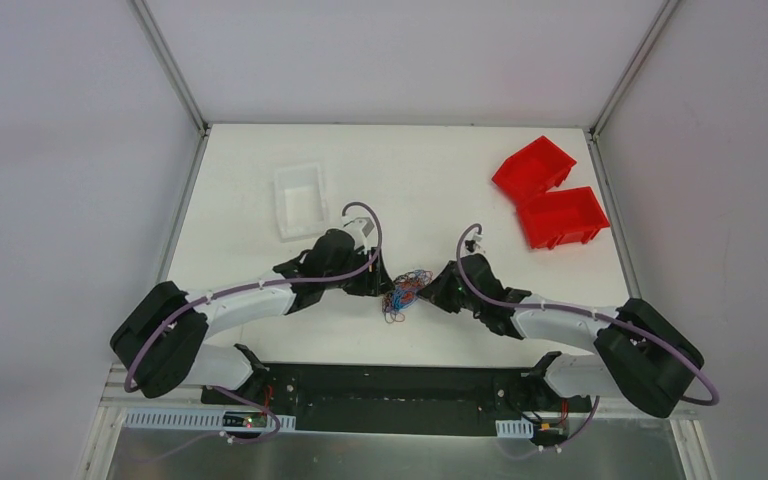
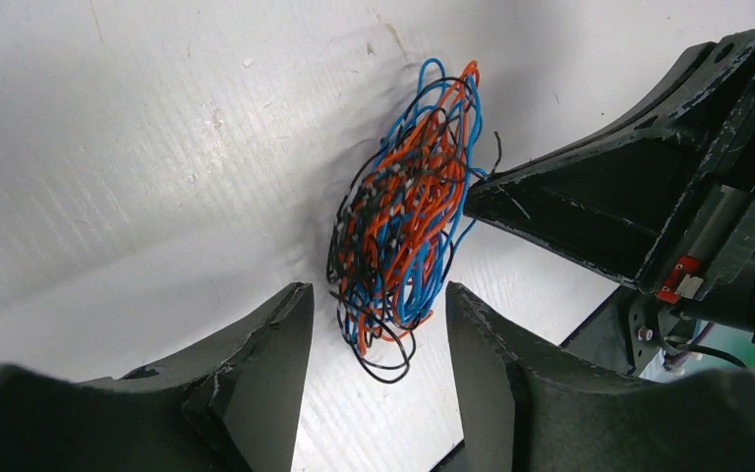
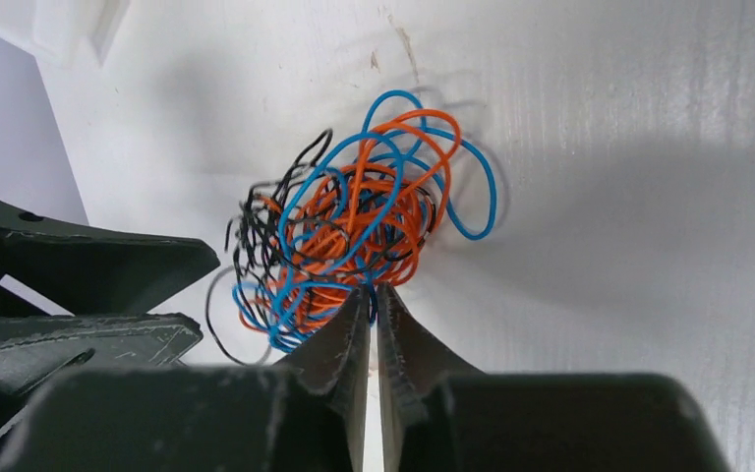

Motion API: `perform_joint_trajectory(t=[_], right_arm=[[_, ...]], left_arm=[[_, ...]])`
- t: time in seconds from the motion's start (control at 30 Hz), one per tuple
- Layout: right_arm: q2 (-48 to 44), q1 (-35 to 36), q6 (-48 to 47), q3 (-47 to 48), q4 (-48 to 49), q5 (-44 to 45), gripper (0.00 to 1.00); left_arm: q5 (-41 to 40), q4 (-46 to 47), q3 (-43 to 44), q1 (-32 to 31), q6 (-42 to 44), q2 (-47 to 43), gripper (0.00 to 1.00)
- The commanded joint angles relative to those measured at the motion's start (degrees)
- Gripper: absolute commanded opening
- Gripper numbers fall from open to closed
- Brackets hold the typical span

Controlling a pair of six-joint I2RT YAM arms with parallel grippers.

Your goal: Untangle the cables

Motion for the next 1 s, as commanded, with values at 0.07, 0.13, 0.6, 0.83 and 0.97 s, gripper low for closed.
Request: perform_joint_trajectory(t=[0.07,0.13,0.6,0.83,0.97], right_arm=[[-4.84,0.23,-1.61,1.51,-2.03,4.35,0.02],[-6.16,0.17,-2.51,2.04,-4.52,5.51,0.00],[-7.06,0.23,-4.46,4.31,-10.70,6.92,0.00],[-8.52,-0.59,-4.51,6.27,-18.41,12.38,0.00],[-13.36,-4.60,-6.20,6.69,-27.36,16.95,0.00]], left_arm=[[0.43,-7.29,7.42,2.02,5.96,1.37,0.55],[3.61,-8.15,9.53,3.19,6.96,3.75,0.56],[14.59,-11.04,18.83,3.53,9.56,17.09,0.46],[11.54,-11.93,17.44,4.56,8.86,15.94,0.00],[11.01,-11.44,12.61,10.86,6.26,10.25,0.00]])
